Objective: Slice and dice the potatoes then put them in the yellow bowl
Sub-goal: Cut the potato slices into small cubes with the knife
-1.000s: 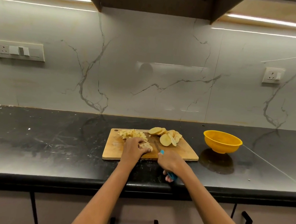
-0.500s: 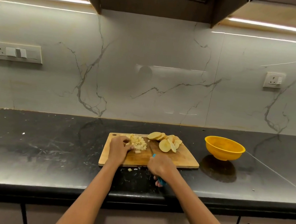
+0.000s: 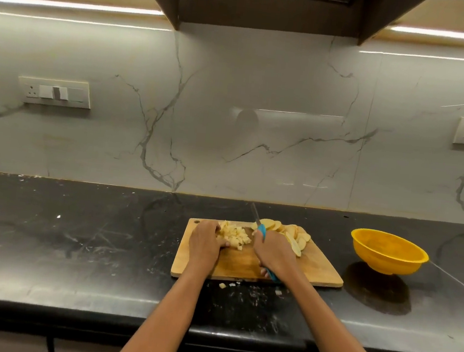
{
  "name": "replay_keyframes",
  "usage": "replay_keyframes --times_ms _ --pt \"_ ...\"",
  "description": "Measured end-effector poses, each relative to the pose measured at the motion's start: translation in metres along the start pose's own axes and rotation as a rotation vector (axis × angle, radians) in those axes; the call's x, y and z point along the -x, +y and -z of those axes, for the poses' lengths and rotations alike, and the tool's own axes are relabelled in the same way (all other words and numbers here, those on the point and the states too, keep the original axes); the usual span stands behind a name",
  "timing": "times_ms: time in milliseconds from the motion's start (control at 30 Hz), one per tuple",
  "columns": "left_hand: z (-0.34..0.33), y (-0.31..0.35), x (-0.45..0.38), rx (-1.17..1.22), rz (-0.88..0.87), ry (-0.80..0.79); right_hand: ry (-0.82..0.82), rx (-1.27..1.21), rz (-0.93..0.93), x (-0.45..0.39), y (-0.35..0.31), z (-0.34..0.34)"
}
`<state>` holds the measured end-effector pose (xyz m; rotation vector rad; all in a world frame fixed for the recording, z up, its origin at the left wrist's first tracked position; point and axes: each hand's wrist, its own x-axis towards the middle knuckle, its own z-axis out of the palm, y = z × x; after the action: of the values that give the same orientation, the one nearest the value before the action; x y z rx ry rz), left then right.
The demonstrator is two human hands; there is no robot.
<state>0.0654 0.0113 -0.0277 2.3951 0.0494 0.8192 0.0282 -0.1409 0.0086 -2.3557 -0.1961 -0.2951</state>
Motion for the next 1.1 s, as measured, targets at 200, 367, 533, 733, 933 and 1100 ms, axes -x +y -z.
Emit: replay_keyframes --times_ms 200,367,533,733,933,1100 --pt "0.003 -0.017 -0.021 0.157 0.055 0.020 0.108 -0.177 0.045 -0.032 0.015 -0.011" --pt "0.007 -0.030 -0.026 0.176 0.110 -0.026 0.200 -0.214 0.129 -0.051 0.018 -0.010" --pt "0.013 -0.018 -0.023 0.137 0.153 -0.210 0.228 -0.147 0.184 -0.053 0.022 -0.013" --pt "-0.002 0.006 -0.012 0.021 -0.048 -0.185 0.276 -0.060 0.203 -0.056 0.027 -0.018" --pt "-0.001 0.001 -0.014 -0.006 -0.065 0.000 0.296 -0.038 0.166 -0.057 0.033 -0.016" --pt "0.001 -0.003 -0.016 -0.043 -0.080 -0.009 0.352 -0.089 0.138 -0.060 0.036 -0.012"
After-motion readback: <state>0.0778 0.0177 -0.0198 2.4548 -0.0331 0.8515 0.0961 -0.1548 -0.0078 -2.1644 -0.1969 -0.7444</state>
